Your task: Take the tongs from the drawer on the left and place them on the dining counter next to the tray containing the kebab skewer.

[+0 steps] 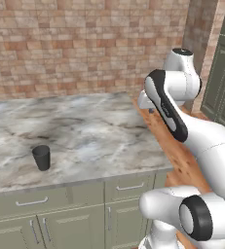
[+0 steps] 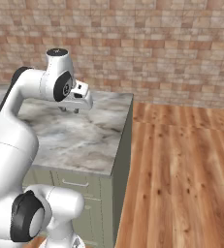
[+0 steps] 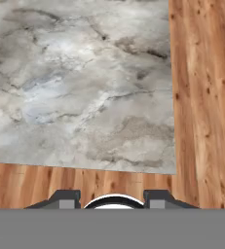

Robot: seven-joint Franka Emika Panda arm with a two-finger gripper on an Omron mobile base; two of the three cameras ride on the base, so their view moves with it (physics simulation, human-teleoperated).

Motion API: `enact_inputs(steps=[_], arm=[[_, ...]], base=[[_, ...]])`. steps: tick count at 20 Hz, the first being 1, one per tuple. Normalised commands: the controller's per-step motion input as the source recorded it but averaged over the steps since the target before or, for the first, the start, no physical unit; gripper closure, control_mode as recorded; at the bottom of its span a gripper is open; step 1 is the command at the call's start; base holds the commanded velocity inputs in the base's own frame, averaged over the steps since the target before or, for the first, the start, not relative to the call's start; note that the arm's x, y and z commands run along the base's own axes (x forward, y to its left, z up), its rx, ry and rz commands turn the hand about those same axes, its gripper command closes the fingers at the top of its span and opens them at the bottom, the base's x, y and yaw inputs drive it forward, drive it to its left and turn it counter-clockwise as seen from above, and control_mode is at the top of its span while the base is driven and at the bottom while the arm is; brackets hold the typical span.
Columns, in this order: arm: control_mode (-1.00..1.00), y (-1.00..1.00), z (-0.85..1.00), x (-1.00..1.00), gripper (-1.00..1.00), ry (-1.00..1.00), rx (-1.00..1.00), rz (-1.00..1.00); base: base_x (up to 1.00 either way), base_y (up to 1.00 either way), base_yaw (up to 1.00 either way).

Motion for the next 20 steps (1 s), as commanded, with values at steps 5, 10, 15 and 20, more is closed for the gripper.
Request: enact_inputs(steps=[5, 10, 15, 20], arm=[[-1.0, 0.13, -0.09, -0.4, -1.0, -0.05, -0.03, 0.02], [-1.0, 0.68, -0.35, -0.78, -1.0, -0.07, -0.17, 0.04], [-1.0, 1.0, -0.47, -0.94, -1.0, -0.05, -0.33, 0.06], [-1.0, 1.0, -0.54, -1.0, -1.0, -0.12, -0.36, 0.12]], base=[[0.0, 0.0, 0.0], [0.0, 0.0, 0.0], [0.0, 0.0, 0.0], [0.0, 0.0, 0.0]])
